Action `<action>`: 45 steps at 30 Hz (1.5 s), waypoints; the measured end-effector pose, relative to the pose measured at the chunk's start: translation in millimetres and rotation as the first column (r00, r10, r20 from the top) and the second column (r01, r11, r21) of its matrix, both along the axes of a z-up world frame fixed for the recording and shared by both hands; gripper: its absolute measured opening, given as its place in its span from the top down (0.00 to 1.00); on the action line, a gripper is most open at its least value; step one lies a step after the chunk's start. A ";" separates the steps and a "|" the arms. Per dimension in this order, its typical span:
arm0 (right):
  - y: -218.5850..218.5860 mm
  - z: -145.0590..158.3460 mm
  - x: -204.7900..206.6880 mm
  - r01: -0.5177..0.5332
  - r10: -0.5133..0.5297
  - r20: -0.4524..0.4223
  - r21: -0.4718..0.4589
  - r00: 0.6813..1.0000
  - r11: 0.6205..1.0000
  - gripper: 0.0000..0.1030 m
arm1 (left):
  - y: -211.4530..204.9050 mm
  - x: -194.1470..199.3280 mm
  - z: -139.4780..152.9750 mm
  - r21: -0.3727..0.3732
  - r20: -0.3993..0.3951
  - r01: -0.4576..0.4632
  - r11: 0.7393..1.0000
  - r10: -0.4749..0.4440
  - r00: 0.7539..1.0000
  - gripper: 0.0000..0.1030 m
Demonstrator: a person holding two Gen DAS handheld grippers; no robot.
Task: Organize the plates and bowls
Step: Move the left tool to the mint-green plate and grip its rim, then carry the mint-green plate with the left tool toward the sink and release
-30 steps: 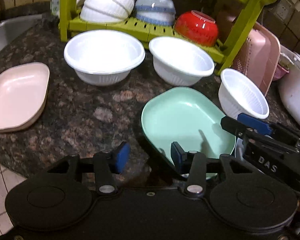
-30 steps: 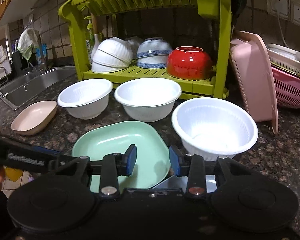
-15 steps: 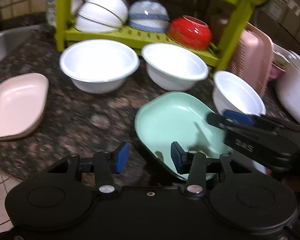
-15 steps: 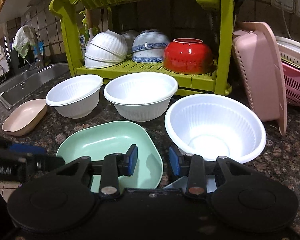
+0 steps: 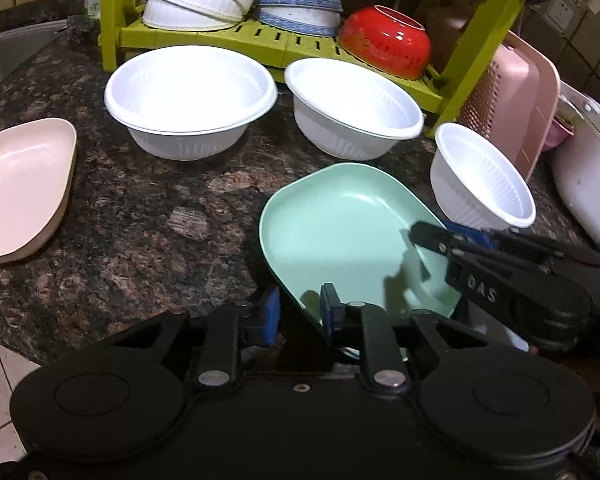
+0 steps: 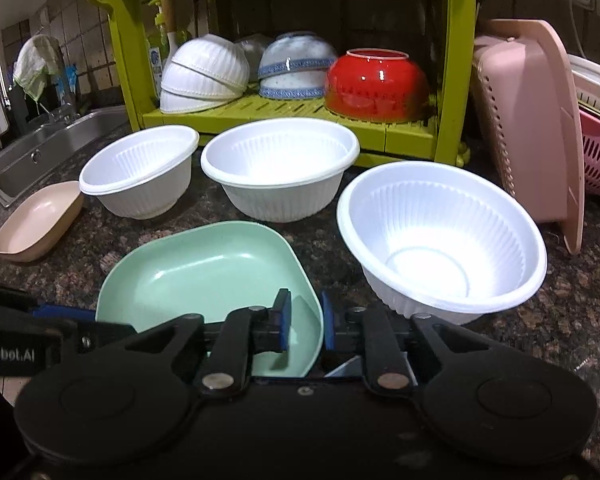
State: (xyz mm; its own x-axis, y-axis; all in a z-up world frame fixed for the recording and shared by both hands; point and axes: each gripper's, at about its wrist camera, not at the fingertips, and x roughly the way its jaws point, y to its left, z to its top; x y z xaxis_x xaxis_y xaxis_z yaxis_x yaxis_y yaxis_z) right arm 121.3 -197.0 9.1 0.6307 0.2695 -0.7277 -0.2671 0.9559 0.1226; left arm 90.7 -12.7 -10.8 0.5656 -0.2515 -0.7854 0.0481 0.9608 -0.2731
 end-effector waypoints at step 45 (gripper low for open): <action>70.0 47.4 -28.3 -0.021 0.013 0.093 0.087 0.996 0.996 0.87 | 63.3 -12.5 53.1 0.060 0.178 -0.149 0.987 0.136 0.975 0.84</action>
State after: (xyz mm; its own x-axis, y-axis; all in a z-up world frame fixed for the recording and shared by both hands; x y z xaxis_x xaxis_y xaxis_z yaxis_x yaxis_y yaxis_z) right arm 93.0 -127.0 56.5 0.6891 0.3409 -0.6395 -0.2971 0.9378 0.1797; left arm 78.2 50.6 42.3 0.7200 -0.1046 -0.6861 -0.0502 0.9781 -0.2018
